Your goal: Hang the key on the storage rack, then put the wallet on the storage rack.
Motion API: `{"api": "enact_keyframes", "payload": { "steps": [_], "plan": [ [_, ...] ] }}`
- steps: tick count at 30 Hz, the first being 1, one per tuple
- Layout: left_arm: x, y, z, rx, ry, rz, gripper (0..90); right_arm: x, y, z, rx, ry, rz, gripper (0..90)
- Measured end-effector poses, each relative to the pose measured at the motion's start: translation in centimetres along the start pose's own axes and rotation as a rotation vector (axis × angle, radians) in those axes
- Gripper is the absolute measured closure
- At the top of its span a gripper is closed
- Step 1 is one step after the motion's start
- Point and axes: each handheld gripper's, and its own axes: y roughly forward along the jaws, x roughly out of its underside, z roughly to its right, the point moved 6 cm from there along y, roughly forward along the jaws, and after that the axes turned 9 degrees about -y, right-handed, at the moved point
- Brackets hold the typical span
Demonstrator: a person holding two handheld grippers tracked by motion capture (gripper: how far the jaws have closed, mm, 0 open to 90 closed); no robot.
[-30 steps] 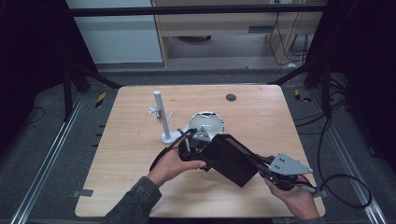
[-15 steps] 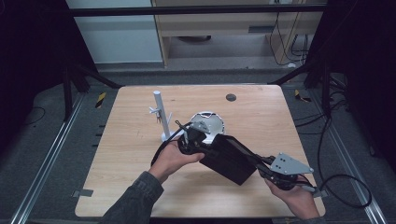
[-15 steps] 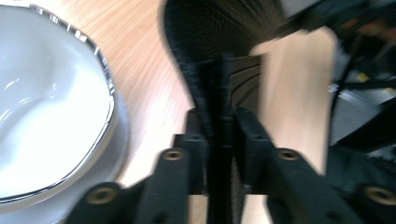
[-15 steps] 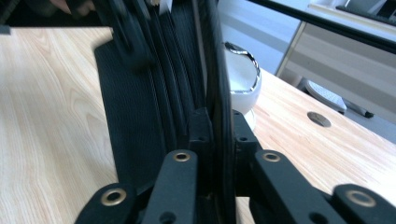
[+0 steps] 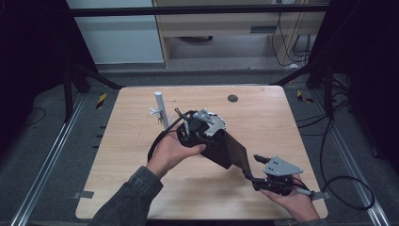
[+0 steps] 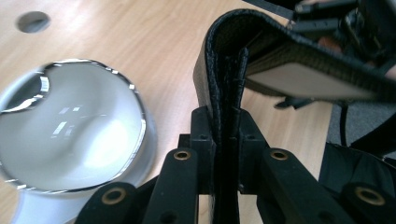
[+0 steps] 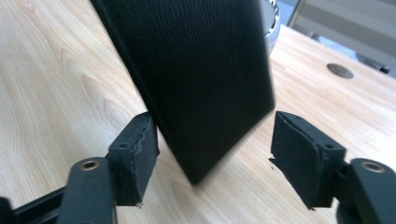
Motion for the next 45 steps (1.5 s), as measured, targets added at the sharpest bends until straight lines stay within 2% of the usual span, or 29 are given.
{"api": "enact_keyframes", "payload": {
  "steps": [4, 6, 10, 11, 18, 20, 25, 28, 35, 45],
  "plan": [
    [-0.6, -1.6, -0.3, -0.022, 0.003, 0.011, 80.8, 0.6, 0.2, 0.2, 0.002, 0.022, -0.015, 29.8],
    [-0.8, -2.4, -0.4, -0.046, 0.007, 0.018, 80.8, 0.8, 0.1, 0.4, 0.002, 0.042, -0.011, 29.8],
    [-1.3, -3.9, -0.5, -0.033, -0.009, 0.051, 80.7, 1.3, 0.2, 0.7, 0.014, 0.077, -0.02, 29.4],
    [-1.5, -4.3, -0.5, -0.042, -0.009, 0.054, 80.6, 1.5, 0.2, 0.8, 0.017, 0.083, -0.027, 29.0],
    [-2.4, -6.0, -1.1, -0.08, -0.012, 0.058, 80.6, 2.9, 0.8, 1.7, 0.077, 0.149, -0.096, 26.9],
    [-2.6, -6.3, -1.2, -0.09, -0.017, 0.062, 80.6, 3.4, 1.0, 1.9, 0.094, 0.172, -0.122, 26.0],
    [-3.4, -6.8, -1.6, -0.114, -0.026, 0.069, 80.5, 4.2, 1.5, 1.9, 0.099, 0.222, -0.172, 21.7],
    [-4.0, -7.2, -1.9, -0.125, -0.039, 0.083, 80.6, 4.5, 1.8, 1.9, 0.103, 0.232, -0.19, 17.6],
    [-4.9, -7.7, -2.5, -0.162, -0.044, 0.076, 80.6, 5.6, 2.4, 2.1, 0.096, 0.273, -0.246, 11.8],
    [-4.9, -7.8, -4.1, -0.207, -0.065, 0.059, 80.5, 6.3, 3.2, 1.6, 0.065, 0.281, -0.295, 9.7]
  ]
}}
